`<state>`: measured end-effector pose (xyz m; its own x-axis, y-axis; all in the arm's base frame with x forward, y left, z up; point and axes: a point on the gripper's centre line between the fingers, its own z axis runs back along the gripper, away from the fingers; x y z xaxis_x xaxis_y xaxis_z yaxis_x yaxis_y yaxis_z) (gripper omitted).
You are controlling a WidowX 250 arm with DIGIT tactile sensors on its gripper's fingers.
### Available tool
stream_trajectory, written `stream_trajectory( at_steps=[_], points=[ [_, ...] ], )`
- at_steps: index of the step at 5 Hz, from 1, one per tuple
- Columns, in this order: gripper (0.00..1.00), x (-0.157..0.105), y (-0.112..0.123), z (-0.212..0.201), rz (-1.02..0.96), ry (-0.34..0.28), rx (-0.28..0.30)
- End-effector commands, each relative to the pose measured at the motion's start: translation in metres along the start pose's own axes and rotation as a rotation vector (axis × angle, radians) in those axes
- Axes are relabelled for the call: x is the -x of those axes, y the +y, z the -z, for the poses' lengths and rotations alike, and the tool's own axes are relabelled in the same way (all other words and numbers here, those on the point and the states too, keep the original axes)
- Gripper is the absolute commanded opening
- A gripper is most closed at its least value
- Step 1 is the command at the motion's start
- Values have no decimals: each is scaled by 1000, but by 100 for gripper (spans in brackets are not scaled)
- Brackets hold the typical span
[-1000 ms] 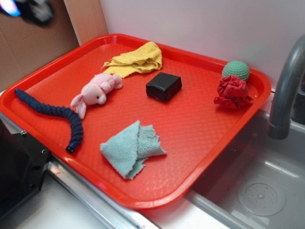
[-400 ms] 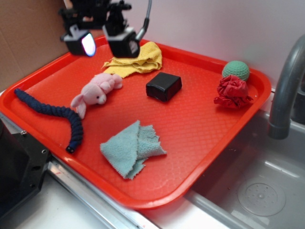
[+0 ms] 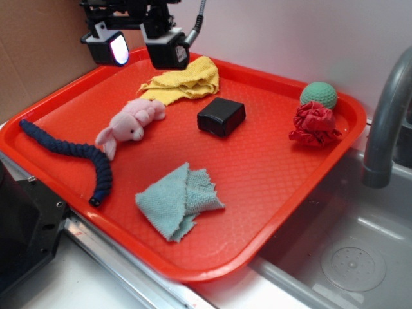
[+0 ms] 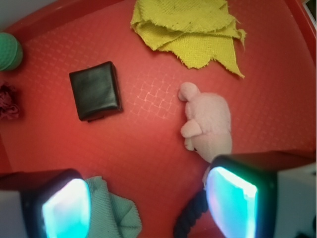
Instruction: Grab the black box.
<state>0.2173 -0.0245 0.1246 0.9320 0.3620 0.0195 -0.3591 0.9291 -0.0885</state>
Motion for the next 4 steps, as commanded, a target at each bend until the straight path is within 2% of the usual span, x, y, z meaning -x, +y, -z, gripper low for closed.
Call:
stream_trajectory(
  at_steps=[1,2,3,4],
  points=[
    [100,-28,-29,18,43,-45,-37],
    [100,-31,-41,24,111,-72,-37],
    [100,-48,-51,40,153,-42,-80],
    [100,-62,-53,60,179,-39,-139]
  ],
)
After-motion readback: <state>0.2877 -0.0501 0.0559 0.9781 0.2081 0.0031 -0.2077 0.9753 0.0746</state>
